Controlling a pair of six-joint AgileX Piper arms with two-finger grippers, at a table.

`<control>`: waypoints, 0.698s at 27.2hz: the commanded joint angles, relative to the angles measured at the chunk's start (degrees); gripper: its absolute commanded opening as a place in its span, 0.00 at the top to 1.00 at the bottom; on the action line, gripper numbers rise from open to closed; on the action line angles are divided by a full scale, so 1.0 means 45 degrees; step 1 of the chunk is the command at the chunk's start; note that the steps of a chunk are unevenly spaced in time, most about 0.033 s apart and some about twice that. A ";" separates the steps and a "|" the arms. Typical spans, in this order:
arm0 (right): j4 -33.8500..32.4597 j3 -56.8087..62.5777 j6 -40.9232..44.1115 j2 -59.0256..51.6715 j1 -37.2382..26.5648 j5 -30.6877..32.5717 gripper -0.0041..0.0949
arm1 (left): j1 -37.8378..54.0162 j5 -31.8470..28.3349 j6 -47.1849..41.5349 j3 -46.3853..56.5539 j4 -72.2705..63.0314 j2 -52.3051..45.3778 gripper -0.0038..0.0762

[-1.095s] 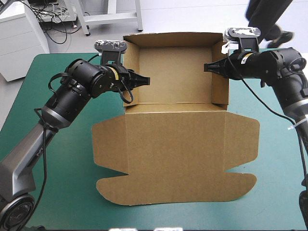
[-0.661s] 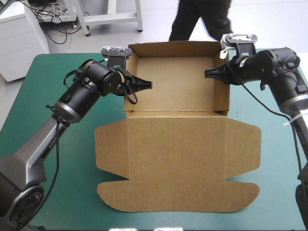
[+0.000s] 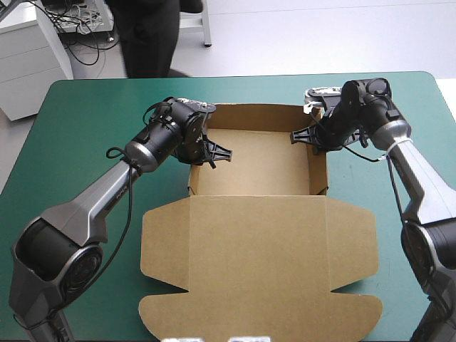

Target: Fold the box

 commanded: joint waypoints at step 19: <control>0.0663 -0.0373 -0.0843 0.1263 0.0105 0.0363 0.98 | 0.1549 -0.0702 0.2732 -0.0478 -0.2934 0.0858 0.99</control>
